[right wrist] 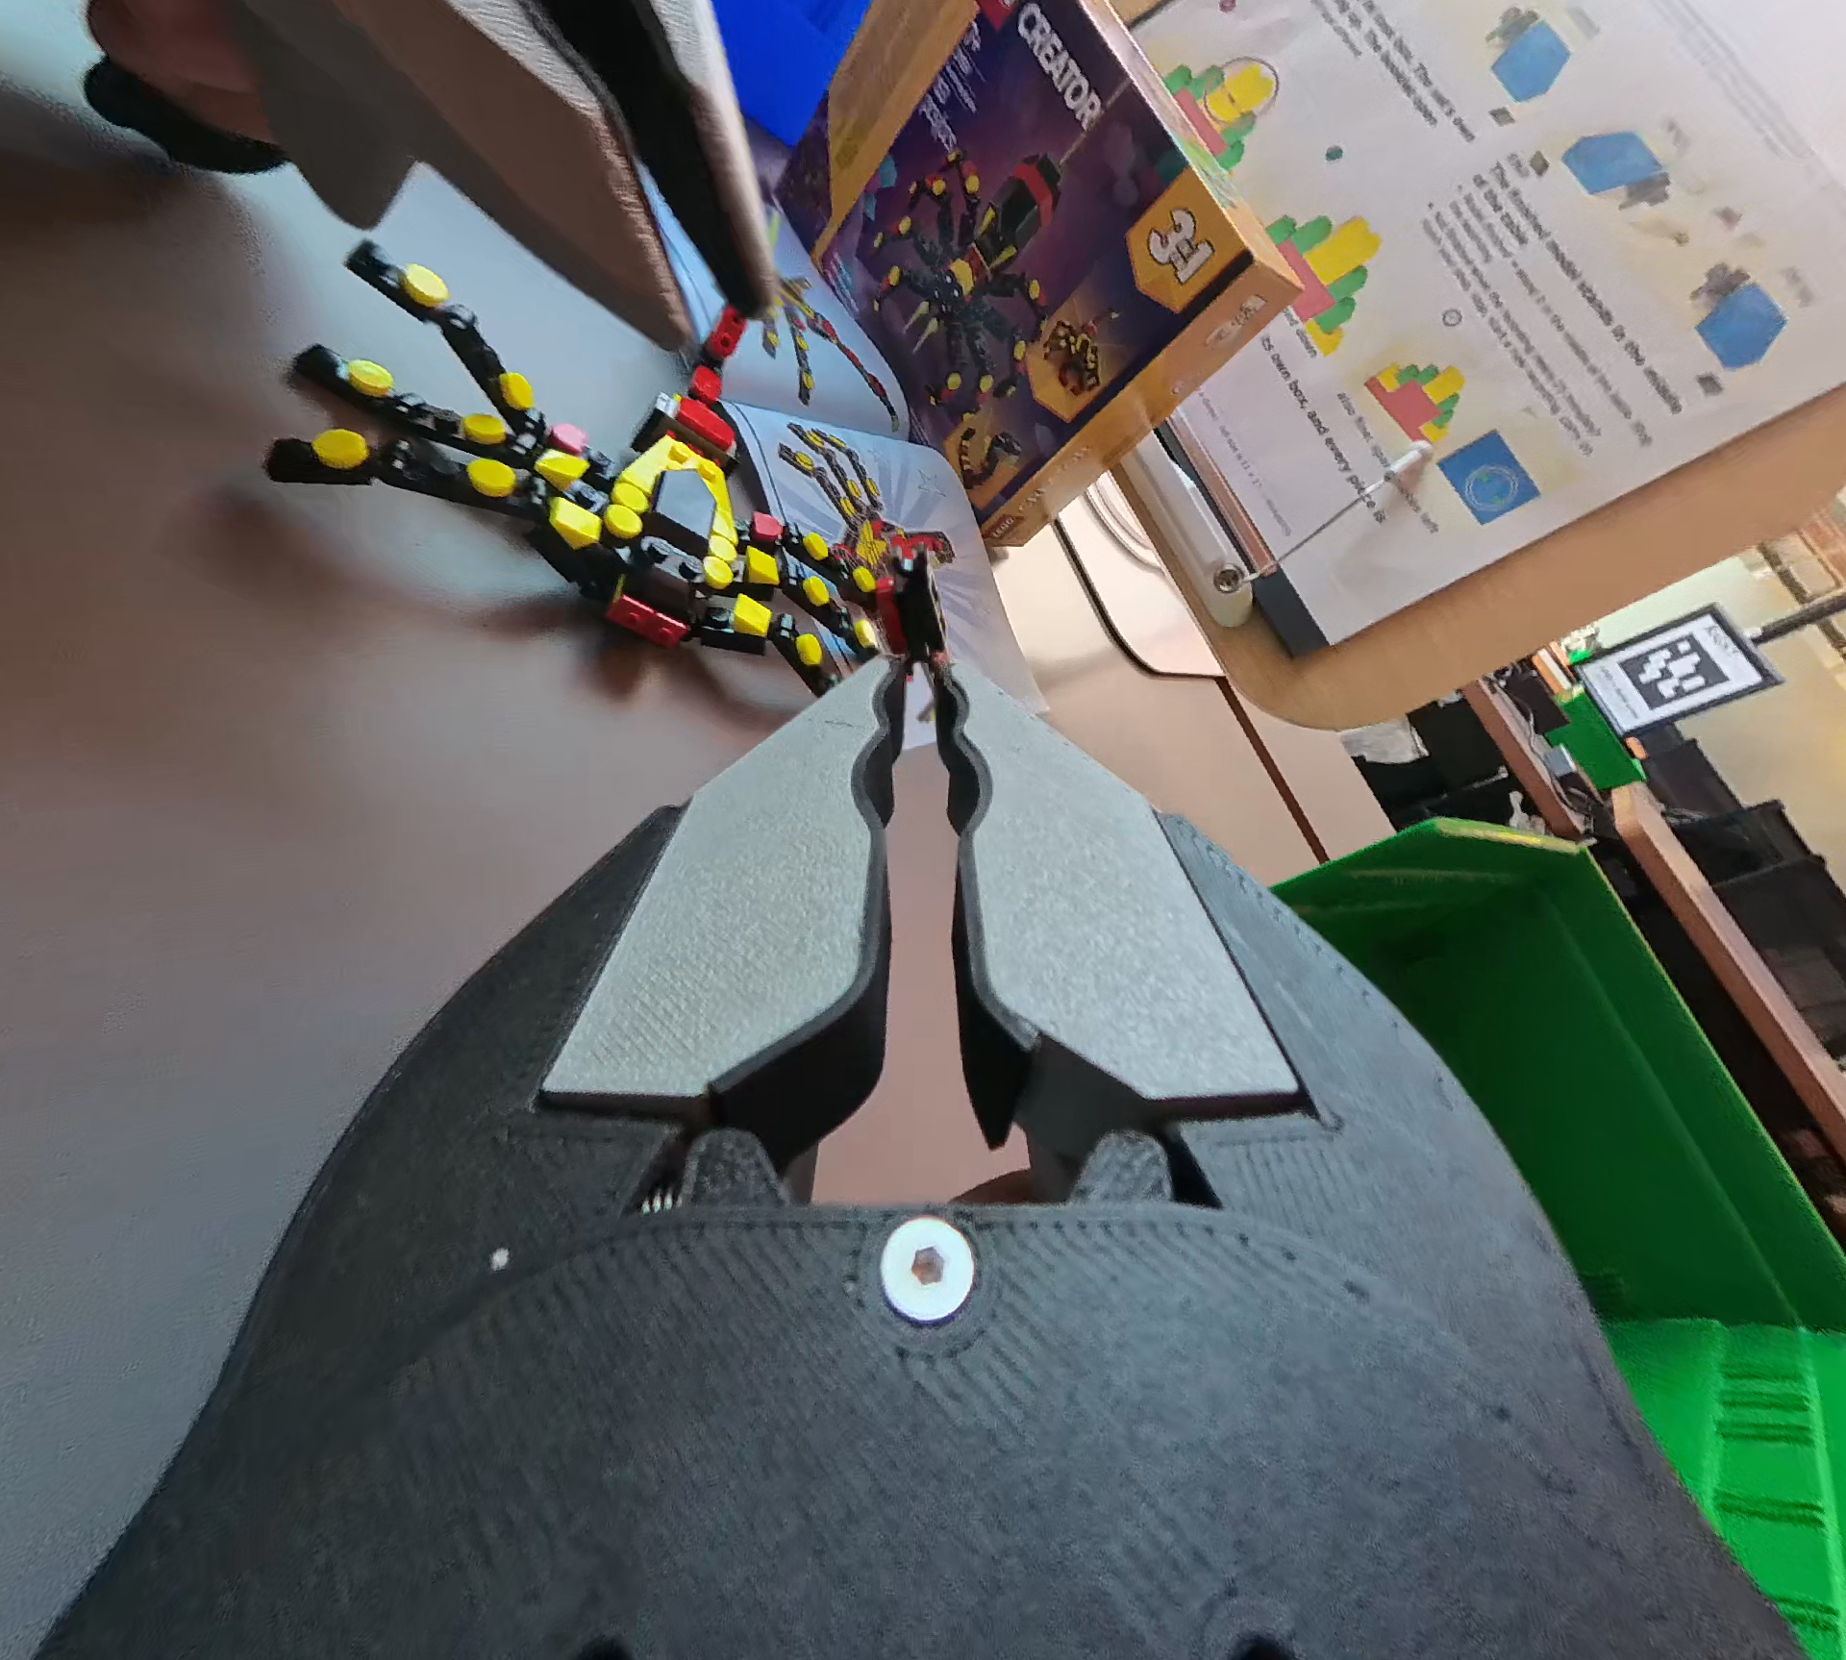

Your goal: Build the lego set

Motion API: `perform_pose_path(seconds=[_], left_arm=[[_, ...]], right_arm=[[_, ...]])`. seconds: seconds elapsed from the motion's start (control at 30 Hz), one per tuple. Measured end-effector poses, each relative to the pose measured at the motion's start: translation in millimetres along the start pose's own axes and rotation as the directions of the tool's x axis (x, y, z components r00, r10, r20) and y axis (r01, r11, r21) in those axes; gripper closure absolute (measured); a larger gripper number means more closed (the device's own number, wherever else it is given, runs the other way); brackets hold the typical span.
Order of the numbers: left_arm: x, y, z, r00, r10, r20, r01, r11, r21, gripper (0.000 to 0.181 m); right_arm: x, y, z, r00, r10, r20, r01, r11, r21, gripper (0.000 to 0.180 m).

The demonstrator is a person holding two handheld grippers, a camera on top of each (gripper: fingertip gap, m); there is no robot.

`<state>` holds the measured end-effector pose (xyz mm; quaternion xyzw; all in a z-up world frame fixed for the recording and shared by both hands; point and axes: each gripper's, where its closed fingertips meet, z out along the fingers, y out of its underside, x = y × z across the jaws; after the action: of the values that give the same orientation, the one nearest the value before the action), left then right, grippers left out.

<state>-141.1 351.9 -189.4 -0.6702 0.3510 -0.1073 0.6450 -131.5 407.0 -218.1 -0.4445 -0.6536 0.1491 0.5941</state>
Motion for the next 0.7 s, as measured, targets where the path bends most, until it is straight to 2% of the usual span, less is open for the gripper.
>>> perform_pose_path(seconds=[0.2, 0.4, 0.6, 0.7], left_arm=[[-8.5, 3.1, -4.9, 0.993, 0.102, 0.062, -0.101, 0.995, -0.028, 0.176], [-20.6, 0.9, -12.4, 0.987, 0.1, 0.127, -0.099, 0.995, -0.016, 0.177], [-25.1, 1.6, -21.6, 0.982, 0.102, 0.158, -0.102, 0.995, -0.01, 0.18], [-26.1, 2.1, -20.0, 0.988, 0.057, 0.147, -0.058, 0.998, 0.005, 0.181]], right_arm=[[10.8, 10.0, 2.8, 0.998, 0.007, -0.064, -0.01, 0.999, -0.049, 0.178], [16.3, 14.5, 3.3, 0.993, -0.033, -0.117, 0.022, 0.995, -0.093, 0.178], [2.7, -9.3, 11.4, 0.999, 0.004, -0.036, -0.004, 1.0, -0.015, 0.178], [0.4, -29.0, 26.0, 0.999, -0.032, 0.014, 0.031, 0.999, 0.035, 0.178]])
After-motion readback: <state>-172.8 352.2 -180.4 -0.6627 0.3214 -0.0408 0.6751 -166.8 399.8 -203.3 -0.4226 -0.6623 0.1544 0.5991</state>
